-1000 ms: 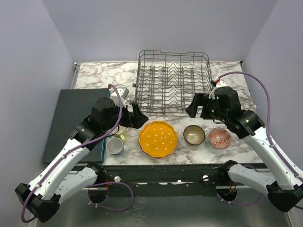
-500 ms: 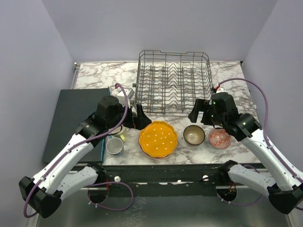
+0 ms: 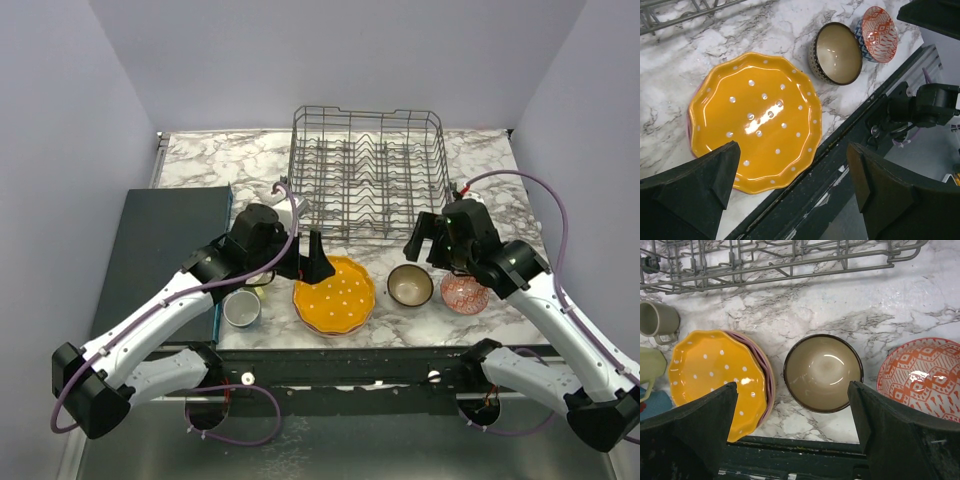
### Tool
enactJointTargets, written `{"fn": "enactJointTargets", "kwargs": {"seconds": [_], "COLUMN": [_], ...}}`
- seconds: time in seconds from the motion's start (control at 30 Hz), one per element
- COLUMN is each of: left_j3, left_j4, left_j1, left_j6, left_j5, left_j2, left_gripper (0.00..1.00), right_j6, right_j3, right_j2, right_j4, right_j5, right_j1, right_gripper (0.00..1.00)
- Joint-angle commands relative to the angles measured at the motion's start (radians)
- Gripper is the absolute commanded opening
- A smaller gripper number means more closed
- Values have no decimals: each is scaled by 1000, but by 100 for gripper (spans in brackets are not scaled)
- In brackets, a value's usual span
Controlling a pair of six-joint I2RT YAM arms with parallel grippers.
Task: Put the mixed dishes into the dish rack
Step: Pick up the bowl from the center of the board.
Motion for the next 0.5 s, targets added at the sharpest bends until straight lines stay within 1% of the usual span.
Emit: {"fn": "enactJointTargets", "kwargs": {"seconds": [0.0, 0.17, 0.37, 0.43, 0.47], "left_j3": [60, 119, 198, 223, 233], "left_j4": [-13, -27, -56, -65, -70], "left_j1": [-77, -168, -252, -275, -286], "left_j6": [-45, -85, -112, -119, -125], "left_j5": [-88, -178, -278, -292, -325], "left_j2": [31, 92, 187, 221, 240], "left_gripper": [95, 93, 91, 90, 90], "right_j6": [40, 57, 74, 77, 79], "right_j3": [3, 13, 18, 25, 29], "right_j2": [-38, -69, -114, -128, -134], "right_j4": [-55, -86, -112, -124, -128], "right_j5": [75, 117, 162, 176, 182], "right_j1": [2, 2, 2, 2, 2], "right_gripper": [100, 100, 100, 99, 99]}}
